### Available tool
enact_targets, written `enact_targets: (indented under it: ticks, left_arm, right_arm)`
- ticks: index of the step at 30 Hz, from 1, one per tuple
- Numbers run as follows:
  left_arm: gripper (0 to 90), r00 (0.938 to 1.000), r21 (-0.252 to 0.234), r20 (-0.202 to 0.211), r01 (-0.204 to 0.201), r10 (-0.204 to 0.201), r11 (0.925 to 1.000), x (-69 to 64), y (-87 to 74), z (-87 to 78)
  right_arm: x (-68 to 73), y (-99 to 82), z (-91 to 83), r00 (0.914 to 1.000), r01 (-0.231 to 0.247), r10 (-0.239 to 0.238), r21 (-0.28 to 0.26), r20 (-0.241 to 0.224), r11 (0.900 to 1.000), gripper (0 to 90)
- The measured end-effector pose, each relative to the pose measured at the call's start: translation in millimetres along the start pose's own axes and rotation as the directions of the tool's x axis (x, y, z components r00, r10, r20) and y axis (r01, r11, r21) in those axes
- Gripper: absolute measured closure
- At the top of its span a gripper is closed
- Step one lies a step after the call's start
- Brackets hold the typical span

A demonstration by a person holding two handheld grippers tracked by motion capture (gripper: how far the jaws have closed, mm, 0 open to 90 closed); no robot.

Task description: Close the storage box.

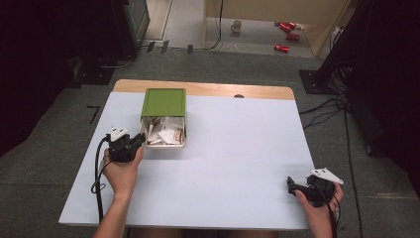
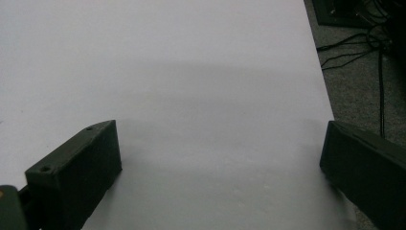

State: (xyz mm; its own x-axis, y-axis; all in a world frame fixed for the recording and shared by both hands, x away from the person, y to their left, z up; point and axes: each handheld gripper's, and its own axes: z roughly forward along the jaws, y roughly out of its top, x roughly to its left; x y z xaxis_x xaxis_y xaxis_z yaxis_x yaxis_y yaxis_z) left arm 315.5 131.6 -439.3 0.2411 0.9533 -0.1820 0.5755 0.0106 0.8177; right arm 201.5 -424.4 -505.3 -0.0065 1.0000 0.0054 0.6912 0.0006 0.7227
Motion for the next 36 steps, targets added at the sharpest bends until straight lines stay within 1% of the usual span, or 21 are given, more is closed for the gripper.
enact_targets:
  ticks: [3,6,8,10,13,16,18,19,24,29,33,36]
  left_arm:
    - [88.1,1.0000,0.002,-0.002,-0.002,0.002,1.0000,0.2,1.2,1.5]
    - [87.7,1.0000,0.004,0.007,0.003,-0.003,1.0000,1.1,2.2,2.3]
    - [86.3,0.9993,0.003,0.029,0.023,-0.023,0.9997,3.8,2.0,2.3]
    - [84.0,0.9975,-0.008,0.052,0.047,-0.047,0.9989,6.3,1.4,1.0]
    - [80.2,0.9969,-0.028,0.059,0.053,-0.051,0.9982,7.0,1.3,-5.0]
    - [82.0,0.9976,-0.044,0.056,0.042,-0.040,0.9981,6.9,2.2,-11.5]
    - [85.4,0.9978,-0.041,0.061,0.028,-0.026,0.9987,5.8,3.5,-13.5]
    - [87.8,0.9985,-0.037,0.053,0.015,-0.013,0.9992,4.5,4.1,-13.4]
    - [89.4,0.9995,-0.027,0.030,-0.013,0.014,0.9995,2.6,7.8,-12.2]
    - [89.8,0.9991,-0.014,0.026,-0.034,0.034,0.9993,3.1,11.2,-10.3]
    - [90.0,0.9990,-0.011,0.014,-0.041,0.041,0.9991,1.7,14.3,-6.9]
    - [90.0,0.9994,-0.011,0.006,-0.035,0.035,0.9993,1.3,16.9,-3.2]
  right_arm:
    - [0.0,0.0,0.0,1.0000,-0.001,0.001,0.000,0.000,1.0000,0.0]
    - [-0.1,0.0,0.0,1.0000,0.001,-0.001,0.000,0.000,1.0000,0.0]
    - [-0.1,0.0,0.0,1.0000,0.001,-0.001,0.000,0.000,1.0000,0.0]
    - [0.1,0.0,0.0,1.0000,-0.002,0.002,0.000,0.000,1.0000,0.0]
    - [0.0,0.0,0.0,1.0000,-0.001,0.001,0.000,-0.001,1.0000,0.0]
    - [0.0,0.0,0.0,1.0000,-0.001,0.001,0.000,-0.001,1.0000,0.0]
    - [0.0,0.0,0.0,1.0000,-0.001,0.001,0.000,-0.001,1.0000,0.0]
    - [0.0,0.0,0.0,1.0000,-0.001,0.001,0.000,-0.001,1.0000,0.0]
    - [0.0,0.0,0.0,1.0000,0.000,0.000,0.000,0.000,1.0000,0.0]
    - [0.0,0.1,0.1,1.0000,0.000,0.000,0.000,0.000,1.0000,0.0]
    - [0.0,0.0,0.2,1.0000,-0.001,0.001,-0.001,0.000,1.0000,0.0]
    - [-0.1,0.0,0.2,1.0000,0.002,-0.002,-0.001,-0.001,1.0000,0.0]
